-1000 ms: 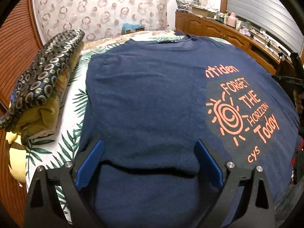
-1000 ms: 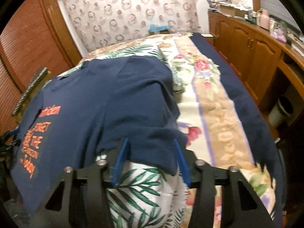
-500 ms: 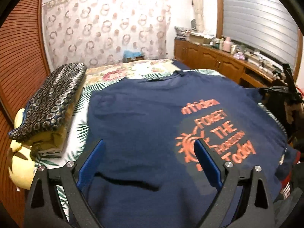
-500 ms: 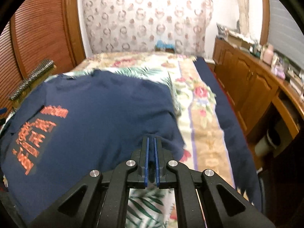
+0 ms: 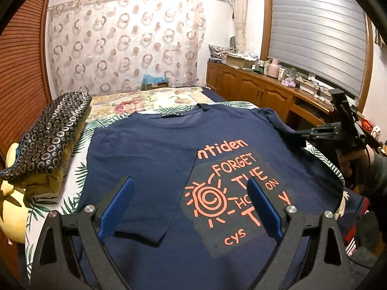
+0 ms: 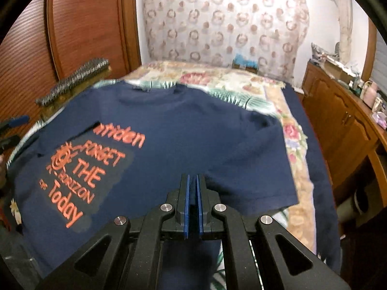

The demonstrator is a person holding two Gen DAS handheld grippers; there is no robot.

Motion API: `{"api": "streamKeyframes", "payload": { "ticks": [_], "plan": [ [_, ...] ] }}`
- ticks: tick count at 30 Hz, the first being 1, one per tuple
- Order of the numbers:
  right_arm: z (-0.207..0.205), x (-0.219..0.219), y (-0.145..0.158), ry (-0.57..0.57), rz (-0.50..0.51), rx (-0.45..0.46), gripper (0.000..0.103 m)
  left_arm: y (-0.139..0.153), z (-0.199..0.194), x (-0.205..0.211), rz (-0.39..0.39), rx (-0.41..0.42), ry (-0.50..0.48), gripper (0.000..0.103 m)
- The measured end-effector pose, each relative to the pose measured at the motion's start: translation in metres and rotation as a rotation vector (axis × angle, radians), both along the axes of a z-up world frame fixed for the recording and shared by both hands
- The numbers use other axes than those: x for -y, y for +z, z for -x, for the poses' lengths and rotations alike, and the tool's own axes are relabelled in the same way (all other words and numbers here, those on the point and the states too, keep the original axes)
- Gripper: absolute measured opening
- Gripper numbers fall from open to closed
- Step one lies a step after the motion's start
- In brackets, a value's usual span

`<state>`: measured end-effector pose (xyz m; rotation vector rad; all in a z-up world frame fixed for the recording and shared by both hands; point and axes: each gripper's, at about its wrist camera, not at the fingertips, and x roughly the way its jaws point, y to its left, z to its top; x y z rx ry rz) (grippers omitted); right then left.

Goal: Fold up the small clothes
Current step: 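Grasp the opposite side edge of the shirt with the right tool, then fold that side and sleeve over the print with the right tool, release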

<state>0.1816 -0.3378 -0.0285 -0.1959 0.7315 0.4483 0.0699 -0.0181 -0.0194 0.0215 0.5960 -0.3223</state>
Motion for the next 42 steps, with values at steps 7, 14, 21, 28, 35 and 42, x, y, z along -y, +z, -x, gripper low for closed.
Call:
{"api": "streamKeyframes", "payload": {
  "ticks": [7, 14, 21, 28, 35, 42],
  "plan": [
    [-0.003, 0.005, -0.004, -0.026, 0.006, -0.03, 0.018, -0.001, 0.004, 0.0, 0.016, 0.002, 0.004, 0.095],
    [0.008, 0.022, 0.02, -0.08, -0.05, 0.031, 0.043, -0.004, 0.007, 0.007, 0.011, -0.001, -0.011, 0.095],
    [-0.013, 0.047, 0.002, -0.211, -0.038, 0.002, 0.047, -0.007, 0.01, 0.014, 0.0, -0.002, -0.027, 0.095],
    [-0.043, 0.056, -0.025, -0.267, -0.061, -0.12, 0.047, -0.007, 0.01, 0.017, 0.0, -0.005, -0.031, 0.095],
    [-0.06, 0.071, -0.025, -0.262, -0.15, -0.161, 0.044, -0.009, 0.011, 0.018, 0.006, -0.01, -0.031, 0.095],
    [-0.049, 0.074, -0.022, -0.265, -0.05, -0.082, 0.005, -0.013, 0.011, 0.016, 0.008, -0.016, -0.026, 0.095]
  ]
}}
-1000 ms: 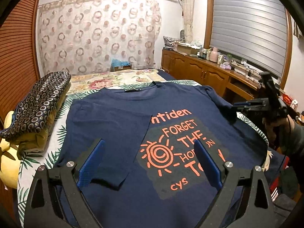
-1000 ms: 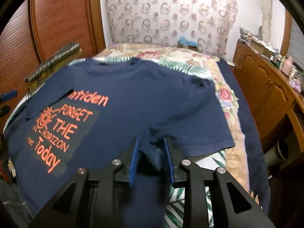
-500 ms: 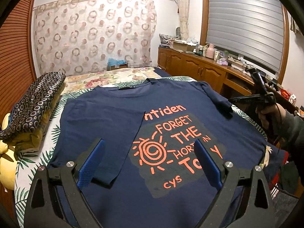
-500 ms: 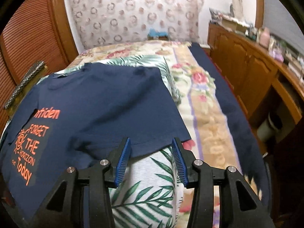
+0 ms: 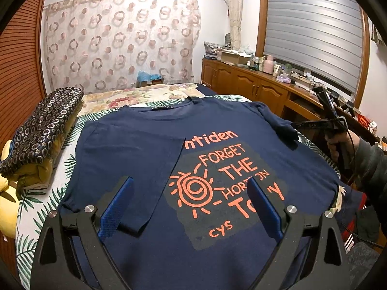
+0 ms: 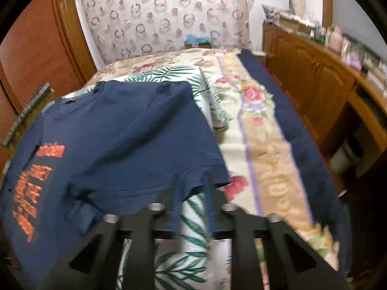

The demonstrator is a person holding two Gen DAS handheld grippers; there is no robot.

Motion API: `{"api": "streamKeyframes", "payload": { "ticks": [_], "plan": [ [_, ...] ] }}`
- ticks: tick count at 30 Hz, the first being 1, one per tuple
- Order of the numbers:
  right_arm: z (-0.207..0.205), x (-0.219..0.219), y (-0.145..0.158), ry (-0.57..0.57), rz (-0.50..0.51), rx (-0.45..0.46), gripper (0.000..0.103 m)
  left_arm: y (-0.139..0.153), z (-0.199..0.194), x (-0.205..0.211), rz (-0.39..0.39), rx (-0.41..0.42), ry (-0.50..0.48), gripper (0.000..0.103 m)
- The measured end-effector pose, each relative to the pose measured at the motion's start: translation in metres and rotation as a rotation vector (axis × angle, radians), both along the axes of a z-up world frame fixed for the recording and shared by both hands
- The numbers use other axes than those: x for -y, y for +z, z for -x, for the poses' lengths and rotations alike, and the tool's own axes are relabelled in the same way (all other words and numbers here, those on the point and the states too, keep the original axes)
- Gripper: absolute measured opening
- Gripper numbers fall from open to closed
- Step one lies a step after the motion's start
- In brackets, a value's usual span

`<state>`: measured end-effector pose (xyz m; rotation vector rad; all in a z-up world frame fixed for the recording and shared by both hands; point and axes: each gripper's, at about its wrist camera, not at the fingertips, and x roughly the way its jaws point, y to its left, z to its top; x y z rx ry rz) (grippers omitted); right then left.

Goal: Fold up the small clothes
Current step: 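Fold that side and sleeve over the print with the right tool, release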

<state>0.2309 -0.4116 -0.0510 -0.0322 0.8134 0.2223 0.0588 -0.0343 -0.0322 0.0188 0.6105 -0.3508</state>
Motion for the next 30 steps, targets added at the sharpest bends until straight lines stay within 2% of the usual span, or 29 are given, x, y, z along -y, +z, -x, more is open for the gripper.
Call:
{"api": "streamKeyframes", "payload": {
  "ticks": [6, 11, 17, 22, 24, 26, 30],
  "plan": [
    [0.014, -0.021, 0.024, 0.008, 0.047, 0.136, 0.004, -0.002, -0.002, -0.006, 0.006, -0.005, 0.017, 0.095],
    [0.025, -0.063, 0.048, 0.103, 0.049, 0.222, 0.004, -0.002, -0.003, -0.01, 0.012, -0.006, 0.026, 0.095],
    [0.024, -0.129, 0.062, 0.247, 0.031, 0.256, 0.004, -0.002, -0.002, -0.012, 0.018, -0.004, 0.03, 0.095],
    [0.014, -0.178, 0.064, 0.344, 0.005, 0.218, 0.004, -0.001, -0.001, -0.015, 0.02, -0.006, 0.035, 0.095],
    [0.011, -0.187, 0.065, 0.357, 0.014, 0.21, 0.009, -0.001, -0.001, -0.017, 0.023, -0.006, 0.038, 0.095],
    [0.009, -0.192, 0.064, 0.366, 0.03, 0.217, 0.023, -0.001, -0.001, -0.019, 0.026, -0.006, 0.042, 0.095],
    [0.011, -0.18, 0.055, 0.357, 0.065, 0.215, 0.028, -0.001, -0.002, -0.022, 0.03, -0.006, 0.05, 0.095]
  ]
}}
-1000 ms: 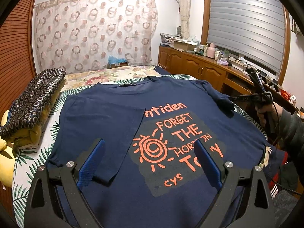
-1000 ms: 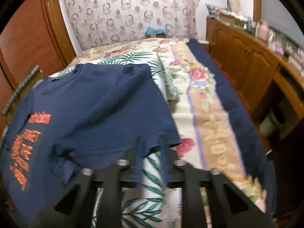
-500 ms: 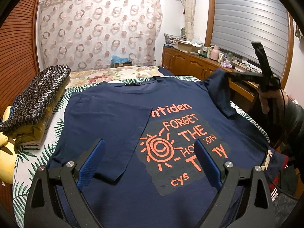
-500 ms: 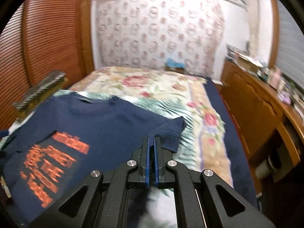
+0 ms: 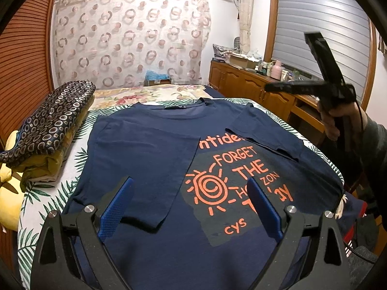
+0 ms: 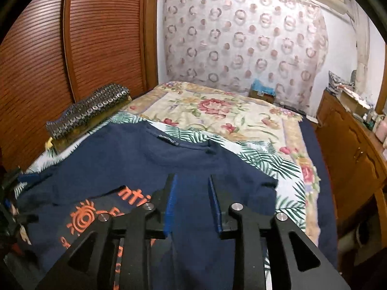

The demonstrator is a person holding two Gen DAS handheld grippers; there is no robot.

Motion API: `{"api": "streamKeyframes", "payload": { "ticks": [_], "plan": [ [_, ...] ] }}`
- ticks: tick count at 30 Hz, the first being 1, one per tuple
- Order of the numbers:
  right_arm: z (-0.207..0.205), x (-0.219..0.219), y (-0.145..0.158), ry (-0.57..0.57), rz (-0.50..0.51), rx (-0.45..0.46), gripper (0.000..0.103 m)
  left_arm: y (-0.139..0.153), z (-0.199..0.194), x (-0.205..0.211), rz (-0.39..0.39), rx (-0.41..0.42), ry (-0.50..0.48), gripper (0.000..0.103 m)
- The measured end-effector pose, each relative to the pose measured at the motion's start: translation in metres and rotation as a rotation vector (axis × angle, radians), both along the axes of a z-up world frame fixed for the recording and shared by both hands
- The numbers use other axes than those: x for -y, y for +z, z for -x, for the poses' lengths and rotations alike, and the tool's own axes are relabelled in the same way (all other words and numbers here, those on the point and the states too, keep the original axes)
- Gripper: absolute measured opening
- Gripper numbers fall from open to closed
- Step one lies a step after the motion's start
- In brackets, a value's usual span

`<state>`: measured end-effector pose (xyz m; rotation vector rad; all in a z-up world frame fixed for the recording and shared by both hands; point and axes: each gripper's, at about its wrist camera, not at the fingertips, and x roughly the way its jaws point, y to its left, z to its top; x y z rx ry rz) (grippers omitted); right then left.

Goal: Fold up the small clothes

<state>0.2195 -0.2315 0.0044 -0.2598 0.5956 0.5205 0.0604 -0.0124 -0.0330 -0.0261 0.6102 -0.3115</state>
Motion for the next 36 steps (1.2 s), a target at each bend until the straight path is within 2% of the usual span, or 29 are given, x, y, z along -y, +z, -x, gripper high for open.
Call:
{"api": "streamKeyframes", "payload": {
  "ticks": [4, 9, 13, 14, 17, 24, 32, 36],
  "plan": [
    [-0.002, 0.018, -0.013, -0.045, 0.059, -0.047, 0.028, 0.0, -0.001, -0.003, 0.004, -0.001, 0.008, 0.095],
    [0.003, 0.027, -0.028, -0.061, 0.085, -0.09, 0.029, -0.001, -0.005, -0.007, -0.01, 0.004, 0.015, 0.095],
    [-0.012, 0.038, -0.04, -0.095, 0.069, -0.134, 0.053, 0.001, -0.018, -0.017, -0.032, 0.003, 0.031, 0.095],
    [-0.018, 0.039, -0.045, -0.104, 0.068, -0.149, 0.054, 0.002, -0.021, -0.02, -0.034, 0.004, 0.028, 0.095],
    [-0.028, 0.04, -0.057, -0.123, 0.07, -0.183, 0.054, 0.005, -0.036, -0.03, -0.054, -0.005, 0.025, 0.082],
    [-0.037, 0.039, -0.059, -0.13, 0.055, -0.198, 0.054, 0.012, -0.087, -0.06, -0.059, -0.065, 0.052, 0.062],
    [-0.059, 0.037, -0.057, -0.096, 0.059, -0.193, 0.054, 0.007, -0.156, -0.069, -0.148, -0.141, 0.089, 0.051],
    [-0.079, 0.04, -0.058, -0.088, 0.049, -0.184, 0.054, 0.0, -0.186, -0.068, -0.197, -0.187, 0.107, 0.051]
  ]
}}
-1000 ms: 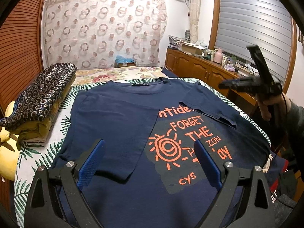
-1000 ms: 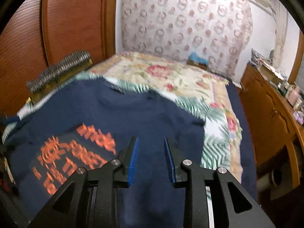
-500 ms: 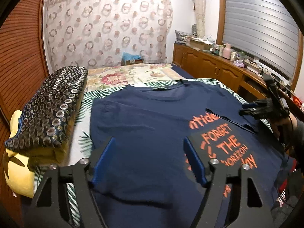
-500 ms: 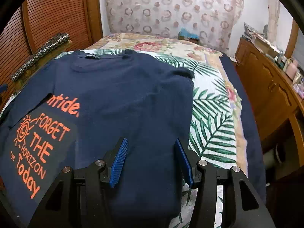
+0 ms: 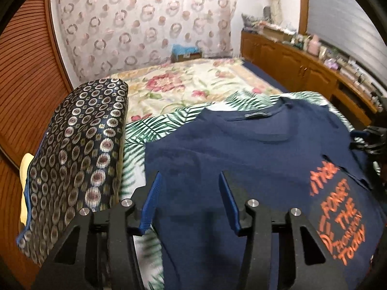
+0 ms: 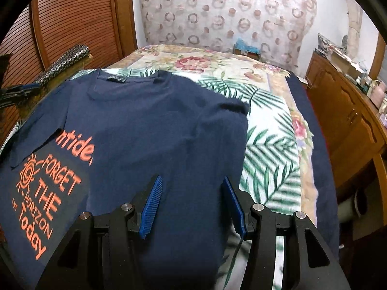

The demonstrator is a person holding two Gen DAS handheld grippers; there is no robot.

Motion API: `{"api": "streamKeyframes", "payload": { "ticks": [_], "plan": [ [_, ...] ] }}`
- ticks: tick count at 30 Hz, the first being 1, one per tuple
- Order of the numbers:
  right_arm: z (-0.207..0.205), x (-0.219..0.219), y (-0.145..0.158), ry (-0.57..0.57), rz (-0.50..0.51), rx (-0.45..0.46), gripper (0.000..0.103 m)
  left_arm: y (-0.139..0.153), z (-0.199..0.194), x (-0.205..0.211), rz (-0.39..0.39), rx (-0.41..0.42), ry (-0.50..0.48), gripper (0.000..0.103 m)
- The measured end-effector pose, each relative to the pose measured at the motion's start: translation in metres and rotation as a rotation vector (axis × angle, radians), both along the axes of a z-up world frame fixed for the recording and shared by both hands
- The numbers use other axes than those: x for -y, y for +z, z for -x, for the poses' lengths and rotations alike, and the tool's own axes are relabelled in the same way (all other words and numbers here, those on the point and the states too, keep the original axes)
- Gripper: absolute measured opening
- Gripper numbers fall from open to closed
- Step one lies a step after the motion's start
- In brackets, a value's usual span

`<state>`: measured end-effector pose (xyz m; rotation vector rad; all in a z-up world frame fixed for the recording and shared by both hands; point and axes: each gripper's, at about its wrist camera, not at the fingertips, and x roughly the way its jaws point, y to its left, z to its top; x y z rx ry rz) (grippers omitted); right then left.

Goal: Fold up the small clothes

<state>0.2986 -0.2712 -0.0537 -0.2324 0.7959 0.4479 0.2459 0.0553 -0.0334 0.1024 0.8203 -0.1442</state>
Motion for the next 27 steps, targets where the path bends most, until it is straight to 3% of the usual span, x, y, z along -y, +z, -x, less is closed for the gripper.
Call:
{"api": "streamKeyframes", "payload": {
  "ticks": [12, 21, 27],
  "plan": [
    [-0.059, -0.007, -0.012, 0.033, -0.009, -0.004, 0.054, -0.024, -0.068, -0.01, -0.051, -0.134, 0.075, 0.052],
    [-0.076, -0.01, -0.024, 0.072, 0.011, 0.001, 0.054, -0.039, -0.099, -0.006, -0.102, -0.217, 0.098, 0.053],
    [-0.077, -0.007, -0.026, 0.074, -0.008, 0.008, 0.054, -0.044, -0.103, -0.01, -0.061, -0.224, 0.087, 0.054]
  ]
}}
